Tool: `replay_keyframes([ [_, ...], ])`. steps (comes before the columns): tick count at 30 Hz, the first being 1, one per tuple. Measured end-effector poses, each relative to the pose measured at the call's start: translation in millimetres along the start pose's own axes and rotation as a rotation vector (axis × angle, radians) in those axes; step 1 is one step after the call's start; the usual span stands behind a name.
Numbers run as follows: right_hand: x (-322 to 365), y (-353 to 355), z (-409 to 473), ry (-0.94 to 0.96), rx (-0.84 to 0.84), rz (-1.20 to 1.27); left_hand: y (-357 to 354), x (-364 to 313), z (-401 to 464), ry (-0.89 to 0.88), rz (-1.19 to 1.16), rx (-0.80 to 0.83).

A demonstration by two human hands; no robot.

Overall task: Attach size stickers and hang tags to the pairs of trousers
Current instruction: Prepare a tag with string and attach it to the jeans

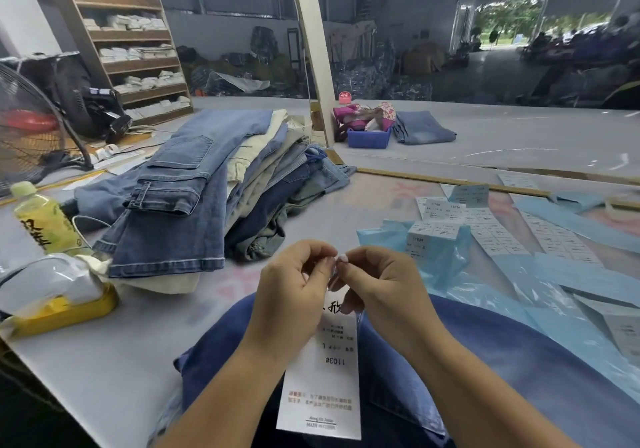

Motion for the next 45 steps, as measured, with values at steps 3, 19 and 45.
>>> replay_keyframes([
  [3,-5,-3,-1,-0.033,-0.013,-0.042,0,2,-1,-0.007,0.002,-0.031],
  [19,-13,-9,-4,-0.135,0.095,-0.197,-2,19,-15,0.027,0.054,-0.057],
  [45,-19,-2,0,-0.324,0.038,0.268,-8,22,-30,-0.177,0.26,-0.055],
])
Point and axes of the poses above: each hand's wrist, its own z-axis towards the middle knuckle, its own y-axis out of the back of the hand, x = y × z, the point moved 2 cm from there along z, towards the middle knuckle, and after that the axes turned 3 degrees about -y, right-handed, at the moved point
